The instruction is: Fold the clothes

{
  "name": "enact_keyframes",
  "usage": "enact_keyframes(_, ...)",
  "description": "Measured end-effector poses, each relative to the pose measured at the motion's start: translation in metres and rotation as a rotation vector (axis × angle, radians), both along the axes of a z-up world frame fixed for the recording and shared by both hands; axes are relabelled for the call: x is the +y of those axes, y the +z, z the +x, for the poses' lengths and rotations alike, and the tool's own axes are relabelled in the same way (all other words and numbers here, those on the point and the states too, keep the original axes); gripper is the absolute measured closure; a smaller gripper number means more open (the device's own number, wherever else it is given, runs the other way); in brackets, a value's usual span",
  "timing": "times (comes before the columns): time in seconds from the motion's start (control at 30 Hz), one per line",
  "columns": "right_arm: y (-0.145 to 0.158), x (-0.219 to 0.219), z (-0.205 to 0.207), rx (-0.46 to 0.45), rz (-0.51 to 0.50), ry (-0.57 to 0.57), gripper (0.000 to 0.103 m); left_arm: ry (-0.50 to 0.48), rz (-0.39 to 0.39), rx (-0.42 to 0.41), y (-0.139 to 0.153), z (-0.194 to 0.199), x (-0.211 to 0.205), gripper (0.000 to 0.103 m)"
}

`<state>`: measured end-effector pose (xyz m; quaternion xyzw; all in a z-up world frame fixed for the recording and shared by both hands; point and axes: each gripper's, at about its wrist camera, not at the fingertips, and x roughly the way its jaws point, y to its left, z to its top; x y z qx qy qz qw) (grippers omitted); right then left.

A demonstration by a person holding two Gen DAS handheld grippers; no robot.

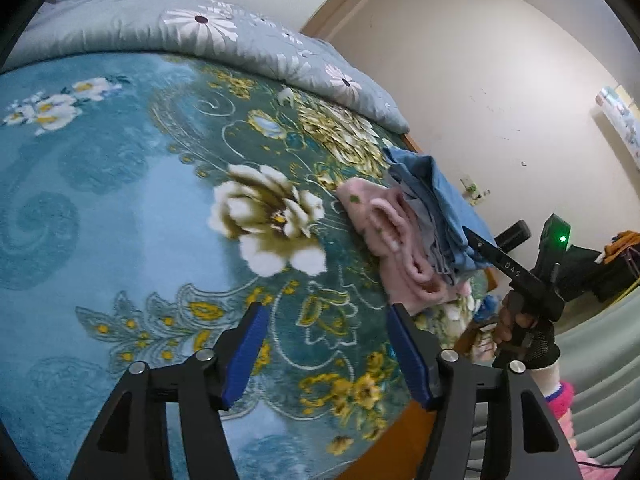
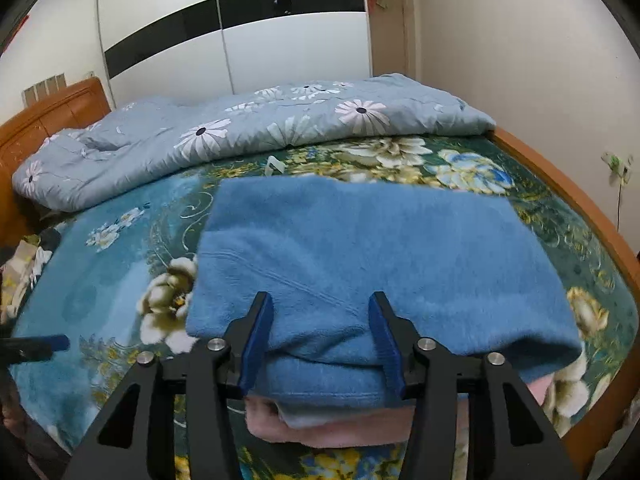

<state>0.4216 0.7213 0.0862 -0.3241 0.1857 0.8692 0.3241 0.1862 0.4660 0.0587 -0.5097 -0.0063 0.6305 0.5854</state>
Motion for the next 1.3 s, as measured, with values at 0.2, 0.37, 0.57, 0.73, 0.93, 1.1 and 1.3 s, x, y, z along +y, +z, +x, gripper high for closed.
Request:
enact_keyframes(0.2, 0.017, -0.020, 0.013, 0.052, 0.021, -0.098, 0.049, -0.065, -0.002, 0.062, 0.003, 0.016, 0.004, 0.035)
enact_keyframes(0.37, 0.004, -0.047, 0.032, 0.117, -0.026, -0.182, 0.039, -0.120, -0.037, 0.147, 0.003, 0.034, 0.012, 0.022)
enact_keyframes(0.57, -0.017, -0.068, 0.043, 0.153, -0.052, -0.229, 0.011, -0.154, 0.001, 0.214, 0.008, 0.057, 0.019, 0.002)
enact_keyframes(0.73, -0.028, -0.086, 0.052, 0.130, -0.008, -0.307, 0.000, -0.199, 0.017, 0.256, 0.009, 0.077, 0.024, 0.000)
enact_keyframes(0.93, -0.026, -0.106, 0.069, 0.135, 0.114, -0.408, 0.000, -0.173, 0.064, 0.260, 0.018, 0.091, 0.027, 0.000)
enact_keyframes(1.1, -0.026, -0.114, 0.073, 0.130, 0.183, -0.413, 0.000, -0.146, 0.082, 0.307, 0.023, 0.100, 0.026, 0.000)
enact_keyframes(1.3, -0.034, -0.119, 0.071, 0.112, 0.175, -0.400, 0.000, -0.094, 0.068, 0.346, 0.021, 0.105, 0.025, 0.000)
